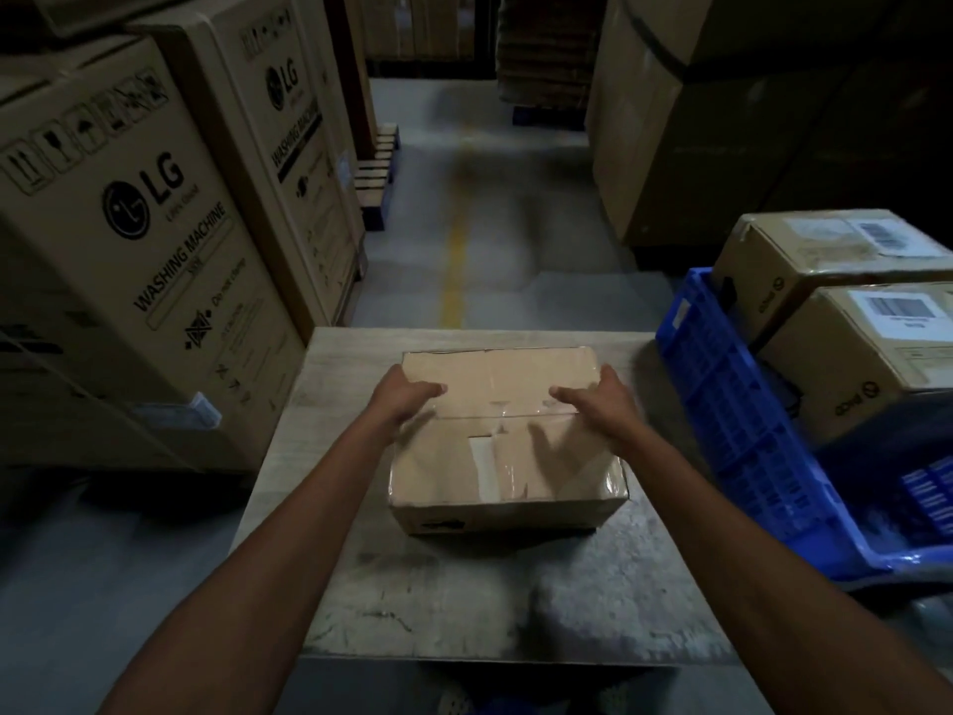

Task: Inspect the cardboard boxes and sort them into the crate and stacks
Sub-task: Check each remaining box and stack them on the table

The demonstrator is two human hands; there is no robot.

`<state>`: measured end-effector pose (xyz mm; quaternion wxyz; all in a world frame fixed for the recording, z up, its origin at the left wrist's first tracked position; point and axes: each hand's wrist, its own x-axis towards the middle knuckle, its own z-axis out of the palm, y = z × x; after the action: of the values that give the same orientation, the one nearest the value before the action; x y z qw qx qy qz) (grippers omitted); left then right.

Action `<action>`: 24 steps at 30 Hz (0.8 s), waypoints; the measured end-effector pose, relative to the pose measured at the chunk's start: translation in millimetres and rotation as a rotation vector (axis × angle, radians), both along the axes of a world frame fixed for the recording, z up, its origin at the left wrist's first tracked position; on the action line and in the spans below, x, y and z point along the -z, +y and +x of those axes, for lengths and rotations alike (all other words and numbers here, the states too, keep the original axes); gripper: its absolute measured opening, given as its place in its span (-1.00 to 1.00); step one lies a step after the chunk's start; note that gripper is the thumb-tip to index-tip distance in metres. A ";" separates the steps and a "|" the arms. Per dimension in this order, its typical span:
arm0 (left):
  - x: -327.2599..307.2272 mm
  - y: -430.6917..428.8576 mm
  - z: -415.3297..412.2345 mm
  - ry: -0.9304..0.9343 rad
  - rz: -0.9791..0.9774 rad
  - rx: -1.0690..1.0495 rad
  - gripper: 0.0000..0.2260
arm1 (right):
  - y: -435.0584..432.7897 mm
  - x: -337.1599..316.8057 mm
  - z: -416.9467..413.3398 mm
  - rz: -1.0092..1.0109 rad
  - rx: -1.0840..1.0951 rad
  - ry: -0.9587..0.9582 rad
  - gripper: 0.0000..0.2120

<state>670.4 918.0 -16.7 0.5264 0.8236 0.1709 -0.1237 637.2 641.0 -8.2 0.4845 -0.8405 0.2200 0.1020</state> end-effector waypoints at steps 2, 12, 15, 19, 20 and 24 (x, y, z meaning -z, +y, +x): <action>-6.3 8.6 6.3 -0.010 -0.016 -0.057 -0.61 | -6.4 -7.8 4.7 -0.031 0.019 0.032 -0.13; -15.3 33.9 -6.1 -0.130 -0.326 -0.299 -0.35 | 2.2 -26.5 0.0 0.096 0.104 -0.123 -0.36; 2.9 36.8 -17.9 -0.134 -0.283 -0.306 -0.24 | 8.7 -6.8 -21.4 0.066 0.139 -0.083 -0.39; 3.3 31.1 -38.4 -0.108 -0.196 -0.297 -0.51 | 7.5 18.9 -43.5 0.068 0.195 -0.063 -0.47; 2.7 28.2 -45.7 -0.108 -0.183 -0.289 -0.55 | 6.8 22.8 -48.1 0.074 0.204 -0.070 -0.49; 12.3 29.9 -67.4 -0.108 -0.148 -0.225 -0.59 | 5.0 29.2 -62.1 0.121 0.212 -0.047 -0.53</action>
<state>603.0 947.9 -29.0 0.6046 0.7638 0.2239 -0.0315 575.1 646.0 -37.5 0.5473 -0.7841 0.2895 0.0435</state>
